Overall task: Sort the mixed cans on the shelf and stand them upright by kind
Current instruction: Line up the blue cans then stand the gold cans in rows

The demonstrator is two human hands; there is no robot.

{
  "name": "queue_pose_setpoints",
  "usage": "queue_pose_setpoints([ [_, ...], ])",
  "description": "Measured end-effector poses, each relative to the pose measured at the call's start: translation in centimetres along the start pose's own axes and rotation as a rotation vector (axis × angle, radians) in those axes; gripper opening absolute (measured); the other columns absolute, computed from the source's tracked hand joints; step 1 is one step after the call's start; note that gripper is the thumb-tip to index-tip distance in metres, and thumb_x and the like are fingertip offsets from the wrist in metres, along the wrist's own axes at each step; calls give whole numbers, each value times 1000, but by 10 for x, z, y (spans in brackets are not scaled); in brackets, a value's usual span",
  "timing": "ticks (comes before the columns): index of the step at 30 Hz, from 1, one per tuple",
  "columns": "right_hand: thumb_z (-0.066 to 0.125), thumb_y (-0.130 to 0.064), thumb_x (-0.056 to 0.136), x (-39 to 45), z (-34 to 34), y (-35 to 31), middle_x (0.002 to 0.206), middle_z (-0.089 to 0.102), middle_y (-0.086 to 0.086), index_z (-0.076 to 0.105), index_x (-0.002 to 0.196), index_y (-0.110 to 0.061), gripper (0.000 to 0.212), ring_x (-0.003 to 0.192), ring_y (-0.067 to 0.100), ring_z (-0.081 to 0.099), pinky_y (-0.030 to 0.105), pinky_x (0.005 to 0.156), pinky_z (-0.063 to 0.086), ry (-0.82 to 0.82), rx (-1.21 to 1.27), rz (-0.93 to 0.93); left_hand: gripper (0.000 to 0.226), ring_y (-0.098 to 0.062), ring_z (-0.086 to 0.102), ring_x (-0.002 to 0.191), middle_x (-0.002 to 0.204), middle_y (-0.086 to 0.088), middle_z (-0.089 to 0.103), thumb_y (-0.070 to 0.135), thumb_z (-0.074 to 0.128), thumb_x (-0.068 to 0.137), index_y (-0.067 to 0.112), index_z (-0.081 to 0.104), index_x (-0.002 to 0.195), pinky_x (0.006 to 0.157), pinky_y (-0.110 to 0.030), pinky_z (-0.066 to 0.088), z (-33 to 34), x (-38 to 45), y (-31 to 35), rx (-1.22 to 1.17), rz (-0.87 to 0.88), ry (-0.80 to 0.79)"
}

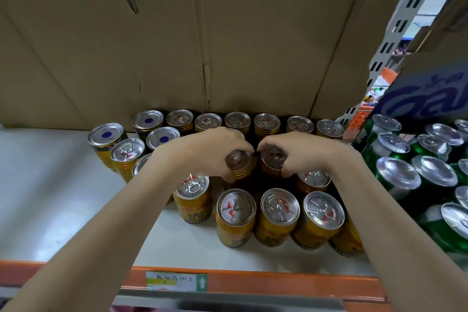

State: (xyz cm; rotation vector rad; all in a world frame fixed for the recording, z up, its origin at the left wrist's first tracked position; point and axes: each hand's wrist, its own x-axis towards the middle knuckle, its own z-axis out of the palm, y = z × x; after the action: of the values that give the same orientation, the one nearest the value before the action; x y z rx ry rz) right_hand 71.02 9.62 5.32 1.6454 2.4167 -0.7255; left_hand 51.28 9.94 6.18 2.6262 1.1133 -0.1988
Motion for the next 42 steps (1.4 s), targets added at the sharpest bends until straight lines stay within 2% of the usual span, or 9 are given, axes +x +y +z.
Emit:
queue_pose_setpoints([
  [4,72,-32,79,5,7,-4,126,43,0,42,133,-30,62,111,18,48,27,84,41,46,4,6,61,-13,46,113,120,6,52,43,71,76,27,50,130,95,-32,41,-11,-8,-2,14,-51,92],
  [8,70,-43,79,6,10,-7,130,38,4,42,135,-32,64,117,21,44,26,87,37,106,-50,47,54,-17,56,78,84,2,59,67,57,74,16,60,91,65,-29,45,-16,-8,-2,113,-213,174],
  [12,72,-41,78,3,11,-12,138,38,6,36,141,-27,75,125,23,39,32,99,36,150,-85,100,57,-14,42,52,56,-1,44,66,60,72,13,43,59,47,-28,32,-11,-2,6,136,-379,220],
  [18,74,-36,77,0,11,-14,138,44,6,37,140,-16,76,124,23,42,31,96,39,214,-104,110,60,-19,49,65,62,-2,40,65,59,74,10,40,61,60,-31,42,-3,5,14,10,-552,213],
  [24,72,-33,79,-3,13,-11,137,43,6,39,140,-16,72,125,23,41,29,95,37,217,-78,100,65,-24,53,85,92,-5,52,69,42,83,11,56,108,66,-33,41,14,21,26,63,-643,131],
  [30,70,-29,80,-2,16,-11,117,50,7,51,128,-11,54,114,23,48,18,64,31,246,-53,116,59,-18,50,65,69,-1,49,69,41,84,12,49,71,51,-28,35,5,16,21,131,-429,135],
  [33,70,-30,81,-3,17,-10,123,52,6,51,128,-12,54,116,23,48,23,74,35,276,-50,103,38,-20,55,80,86,0,56,49,67,78,15,55,92,61,-28,42,3,3,14,-6,-252,3],
  [37,70,-31,81,-10,11,-12,134,48,7,42,139,-13,67,123,22,43,28,93,38,325,-34,91,66,-21,52,110,128,-4,51,42,74,75,17,48,129,75,-25,43,18,7,9,0,-189,16],
  [42,71,-30,80,-27,-5,-12,129,50,5,45,136,-15,63,118,21,45,28,93,37,434,-3,46,58,-19,56,87,100,-3,59,57,75,65,13,62,101,66,-30,48,20,14,4,12,-178,83],
])
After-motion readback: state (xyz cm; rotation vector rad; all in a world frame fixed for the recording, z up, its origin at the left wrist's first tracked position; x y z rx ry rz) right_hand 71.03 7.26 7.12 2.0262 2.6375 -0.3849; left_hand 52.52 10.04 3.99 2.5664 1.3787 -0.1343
